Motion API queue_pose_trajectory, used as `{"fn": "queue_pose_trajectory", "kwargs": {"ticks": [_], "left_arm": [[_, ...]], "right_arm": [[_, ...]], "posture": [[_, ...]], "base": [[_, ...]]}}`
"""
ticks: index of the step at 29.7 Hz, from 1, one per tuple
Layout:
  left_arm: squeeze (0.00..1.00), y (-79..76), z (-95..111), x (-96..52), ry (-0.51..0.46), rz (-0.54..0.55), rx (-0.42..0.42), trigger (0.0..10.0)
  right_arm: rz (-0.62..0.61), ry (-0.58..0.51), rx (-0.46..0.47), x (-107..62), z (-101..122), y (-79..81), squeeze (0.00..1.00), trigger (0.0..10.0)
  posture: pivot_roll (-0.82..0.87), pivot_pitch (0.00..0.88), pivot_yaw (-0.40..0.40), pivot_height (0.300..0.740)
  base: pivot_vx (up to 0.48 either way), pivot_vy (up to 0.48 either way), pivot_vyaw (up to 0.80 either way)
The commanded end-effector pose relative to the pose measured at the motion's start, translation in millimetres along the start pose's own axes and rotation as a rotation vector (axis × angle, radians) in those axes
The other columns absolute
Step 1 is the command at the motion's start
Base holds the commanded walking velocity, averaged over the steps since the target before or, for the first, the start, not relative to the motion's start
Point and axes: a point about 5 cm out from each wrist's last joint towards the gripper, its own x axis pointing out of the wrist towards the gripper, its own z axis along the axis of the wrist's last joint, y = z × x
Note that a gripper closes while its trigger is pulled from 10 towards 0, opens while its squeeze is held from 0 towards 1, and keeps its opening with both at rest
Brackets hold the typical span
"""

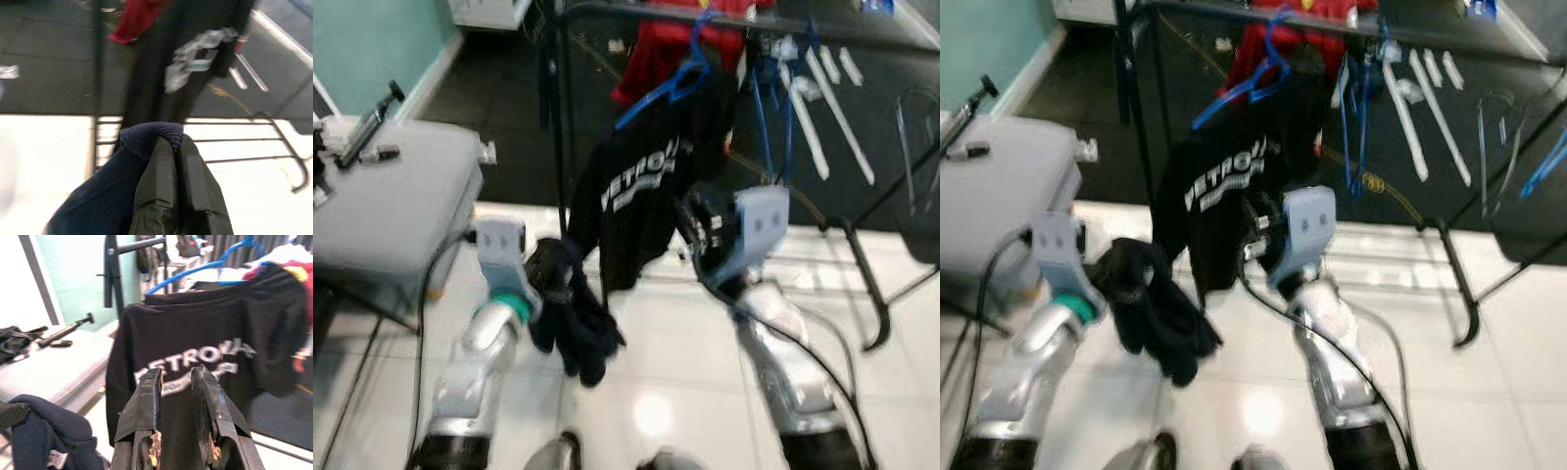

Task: Hang hanger

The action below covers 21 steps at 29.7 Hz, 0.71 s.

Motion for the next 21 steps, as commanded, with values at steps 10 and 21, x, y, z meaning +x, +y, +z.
{"fn": "queue_pose_trajectory", "kwargs": {"ticks": [10,21], "left_arm": [[0.00,-6.9,-0.2,0.2,0.035,-0.091,0.082,10.0],[0.00,-9.0,-4.9,2.8,0.071,-0.111,0.114,10.0]], "right_arm": [[-0.061,0.034,0.046,-3.5,-6.2,-6.0,0.00,10.0],[-0.139,0.073,0.022,-5.6,-15.3,-17.4,0.00,10.0]], "posture": [[-0.03,0.054,0.009,0.740],[-0.03,0.060,0.022,0.740]], "base": [[0.000,0.000,0.00],[0.000,0.000,0.00]]}}
